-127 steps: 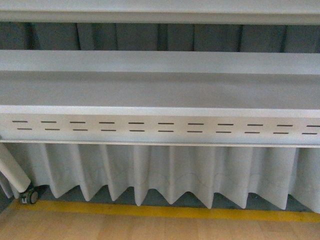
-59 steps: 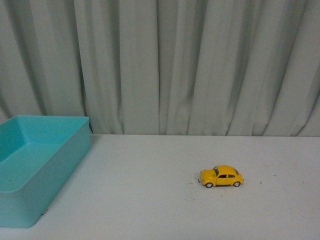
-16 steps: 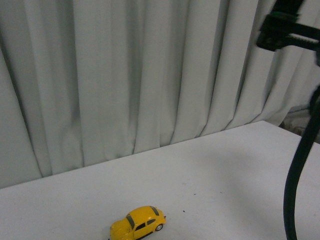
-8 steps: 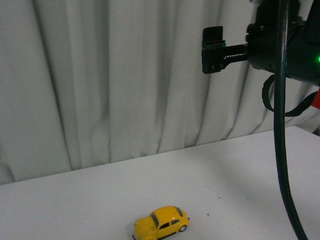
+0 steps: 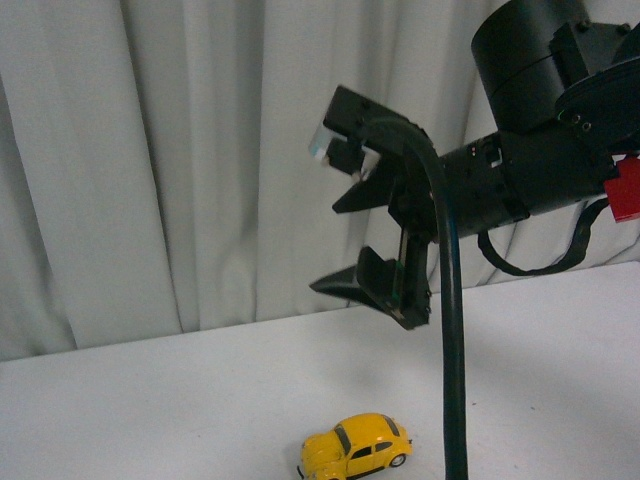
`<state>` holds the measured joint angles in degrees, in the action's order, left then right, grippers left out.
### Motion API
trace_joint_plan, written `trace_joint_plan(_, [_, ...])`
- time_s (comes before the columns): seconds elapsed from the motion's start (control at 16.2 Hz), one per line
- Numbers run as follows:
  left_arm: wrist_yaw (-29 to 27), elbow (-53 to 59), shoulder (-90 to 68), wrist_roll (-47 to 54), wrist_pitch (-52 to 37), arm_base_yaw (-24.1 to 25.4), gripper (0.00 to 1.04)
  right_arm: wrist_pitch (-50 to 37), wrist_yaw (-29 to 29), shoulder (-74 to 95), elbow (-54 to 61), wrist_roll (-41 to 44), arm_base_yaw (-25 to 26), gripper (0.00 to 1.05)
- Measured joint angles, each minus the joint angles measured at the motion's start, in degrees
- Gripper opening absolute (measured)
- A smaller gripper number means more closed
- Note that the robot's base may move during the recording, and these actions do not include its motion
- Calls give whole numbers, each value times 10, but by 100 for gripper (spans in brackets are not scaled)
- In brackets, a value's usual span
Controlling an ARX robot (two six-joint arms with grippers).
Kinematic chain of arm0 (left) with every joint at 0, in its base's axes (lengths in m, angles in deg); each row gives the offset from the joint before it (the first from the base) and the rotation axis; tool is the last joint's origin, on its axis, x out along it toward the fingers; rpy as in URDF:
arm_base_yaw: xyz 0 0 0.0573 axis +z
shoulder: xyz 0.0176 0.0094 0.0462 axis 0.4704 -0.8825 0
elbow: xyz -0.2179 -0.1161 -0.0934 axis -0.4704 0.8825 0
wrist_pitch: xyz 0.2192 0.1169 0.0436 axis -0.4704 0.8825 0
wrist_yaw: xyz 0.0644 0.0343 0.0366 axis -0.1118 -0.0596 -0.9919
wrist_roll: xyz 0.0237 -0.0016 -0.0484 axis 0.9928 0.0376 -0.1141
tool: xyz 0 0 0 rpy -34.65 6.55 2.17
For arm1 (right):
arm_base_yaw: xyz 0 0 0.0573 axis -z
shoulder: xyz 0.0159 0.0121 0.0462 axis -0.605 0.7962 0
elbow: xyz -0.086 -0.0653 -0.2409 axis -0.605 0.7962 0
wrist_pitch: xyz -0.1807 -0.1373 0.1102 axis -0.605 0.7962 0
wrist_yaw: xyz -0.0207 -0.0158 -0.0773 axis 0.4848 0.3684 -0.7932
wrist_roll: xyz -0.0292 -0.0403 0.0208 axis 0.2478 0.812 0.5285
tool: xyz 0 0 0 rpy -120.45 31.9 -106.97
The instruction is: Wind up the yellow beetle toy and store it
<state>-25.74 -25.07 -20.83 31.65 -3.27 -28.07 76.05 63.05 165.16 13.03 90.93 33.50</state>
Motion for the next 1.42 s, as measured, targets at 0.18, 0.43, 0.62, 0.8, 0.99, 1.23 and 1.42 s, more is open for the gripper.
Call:
trace_joint_plan(0.18, [0,0,0,0,0,0,98,175,-6,54,-63,166,4,98])
trace_joint_plan(0.43, [0,0,0,0,0,0,98,357,-56,113,-129,316,3,98])
trace_joint_plan(0.62, [0,0,0,0,0,0,98,394,-86,152,-145,392,0,98])
trace_joint_plan(0.8, [0,0,0,0,0,0,98,381,-88,191,-161,418,-8,98])
trace_joint_plan(0.99, [0,0,0,0,0,0,98,386,-85,219,-181,419,-20,98])
trace_joint_plan(1.23, [0,0,0,0,0,0,98,415,-103,245,-195,418,-26,98])
trace_joint_plan(1.42, [0,0,0,0,0,0,98,414,-119,259,-196,419,-26,98])
